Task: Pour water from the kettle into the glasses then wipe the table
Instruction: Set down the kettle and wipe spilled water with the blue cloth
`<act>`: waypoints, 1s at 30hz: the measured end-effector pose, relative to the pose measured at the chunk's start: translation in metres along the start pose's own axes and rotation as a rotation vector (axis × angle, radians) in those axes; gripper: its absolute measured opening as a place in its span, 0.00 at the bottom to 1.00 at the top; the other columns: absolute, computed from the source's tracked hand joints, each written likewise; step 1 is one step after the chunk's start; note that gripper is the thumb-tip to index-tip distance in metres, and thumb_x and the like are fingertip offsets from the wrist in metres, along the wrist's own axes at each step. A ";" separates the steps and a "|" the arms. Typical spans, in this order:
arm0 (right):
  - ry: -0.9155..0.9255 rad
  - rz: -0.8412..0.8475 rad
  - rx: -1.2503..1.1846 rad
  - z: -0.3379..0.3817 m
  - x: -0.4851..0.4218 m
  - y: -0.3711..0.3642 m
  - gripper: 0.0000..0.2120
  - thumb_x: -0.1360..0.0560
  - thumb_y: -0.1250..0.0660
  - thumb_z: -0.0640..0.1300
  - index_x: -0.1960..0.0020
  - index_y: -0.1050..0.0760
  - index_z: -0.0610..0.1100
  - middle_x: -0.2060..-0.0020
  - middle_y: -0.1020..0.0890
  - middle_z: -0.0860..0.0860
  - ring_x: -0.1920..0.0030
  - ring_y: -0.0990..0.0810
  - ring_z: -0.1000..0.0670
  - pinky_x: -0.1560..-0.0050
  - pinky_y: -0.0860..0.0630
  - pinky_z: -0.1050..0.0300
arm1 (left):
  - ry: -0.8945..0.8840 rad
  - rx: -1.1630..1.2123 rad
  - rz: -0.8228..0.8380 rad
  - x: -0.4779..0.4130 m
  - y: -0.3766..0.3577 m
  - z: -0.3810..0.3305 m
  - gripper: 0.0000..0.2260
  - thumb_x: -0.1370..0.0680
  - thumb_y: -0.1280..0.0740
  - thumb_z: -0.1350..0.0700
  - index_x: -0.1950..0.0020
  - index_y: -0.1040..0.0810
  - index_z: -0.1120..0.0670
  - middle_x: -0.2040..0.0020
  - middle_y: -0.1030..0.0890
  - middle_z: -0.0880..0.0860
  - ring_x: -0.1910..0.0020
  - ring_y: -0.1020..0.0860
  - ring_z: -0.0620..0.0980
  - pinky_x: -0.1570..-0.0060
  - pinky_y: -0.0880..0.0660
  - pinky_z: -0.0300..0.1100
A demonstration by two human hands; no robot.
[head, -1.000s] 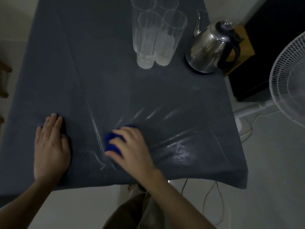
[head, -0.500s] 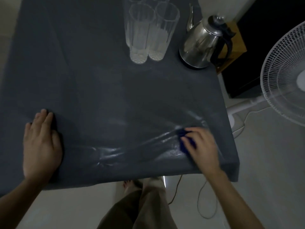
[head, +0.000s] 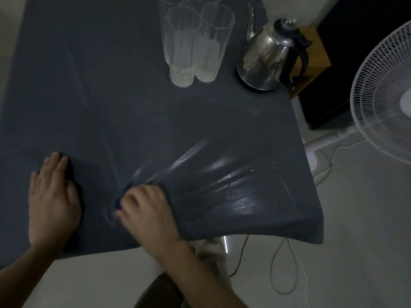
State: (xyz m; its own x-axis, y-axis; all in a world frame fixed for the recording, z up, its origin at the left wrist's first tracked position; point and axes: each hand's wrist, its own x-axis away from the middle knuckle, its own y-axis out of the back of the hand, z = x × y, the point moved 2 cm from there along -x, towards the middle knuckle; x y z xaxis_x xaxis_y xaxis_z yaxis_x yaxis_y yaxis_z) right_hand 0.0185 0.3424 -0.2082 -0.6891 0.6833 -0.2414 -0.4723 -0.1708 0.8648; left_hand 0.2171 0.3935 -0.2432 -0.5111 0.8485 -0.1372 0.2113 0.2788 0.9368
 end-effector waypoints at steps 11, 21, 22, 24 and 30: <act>-0.025 -0.050 0.077 -0.125 0.072 0.087 0.08 0.24 0.34 0.46 0.57 0.21 0.43 0.51 0.19 0.49 0.49 0.23 0.49 0.42 0.28 0.55 | 0.010 0.081 -0.012 0.000 -0.006 0.004 0.24 0.21 0.50 0.55 0.26 0.37 0.60 0.24 0.38 0.61 0.24 0.41 0.60 0.26 0.45 0.60; -0.447 -0.199 0.175 -0.183 0.020 0.113 0.06 0.25 0.31 0.44 0.54 0.23 0.41 0.54 0.20 0.44 0.53 0.23 0.42 0.48 0.31 0.54 | 0.028 0.022 0.006 0.001 0.011 -0.013 0.24 0.21 0.50 0.56 0.26 0.37 0.63 0.24 0.37 0.62 0.24 0.40 0.60 0.23 0.50 0.52; -0.369 -0.170 0.152 -0.161 0.006 0.095 0.06 0.25 0.30 0.44 0.55 0.23 0.42 0.55 0.20 0.45 0.54 0.23 0.43 0.48 0.30 0.51 | 0.035 0.023 0.006 0.002 0.012 -0.013 0.24 0.21 0.49 0.56 0.26 0.37 0.63 0.24 0.37 0.61 0.24 0.40 0.60 0.23 0.51 0.51; -0.190 -0.110 0.095 -0.103 -0.018 0.056 0.07 0.27 0.31 0.46 0.58 0.22 0.42 0.57 0.20 0.45 0.56 0.22 0.43 0.51 0.27 0.48 | 0.050 0.015 0.015 0.003 0.013 -0.014 0.24 0.21 0.50 0.56 0.26 0.37 0.62 0.24 0.37 0.61 0.24 0.41 0.59 0.23 0.53 0.49; 0.174 0.071 -0.073 0.022 -0.037 -0.022 0.07 0.26 0.34 0.45 0.56 0.24 0.41 0.55 0.22 0.44 0.52 0.26 0.43 0.49 0.28 0.46 | 0.047 0.003 0.031 0.003 0.014 -0.014 0.25 0.21 0.50 0.56 0.25 0.37 0.63 0.24 0.38 0.61 0.23 0.41 0.58 0.23 0.53 0.47</act>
State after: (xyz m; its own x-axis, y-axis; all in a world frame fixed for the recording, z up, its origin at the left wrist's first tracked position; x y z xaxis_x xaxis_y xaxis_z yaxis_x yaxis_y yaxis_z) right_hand 0.0665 0.3364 -0.2083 -0.8034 0.5361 -0.2591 -0.4535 -0.2689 0.8497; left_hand 0.2069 0.3939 -0.2262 -0.5427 0.8347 -0.0932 0.2303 0.2546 0.9392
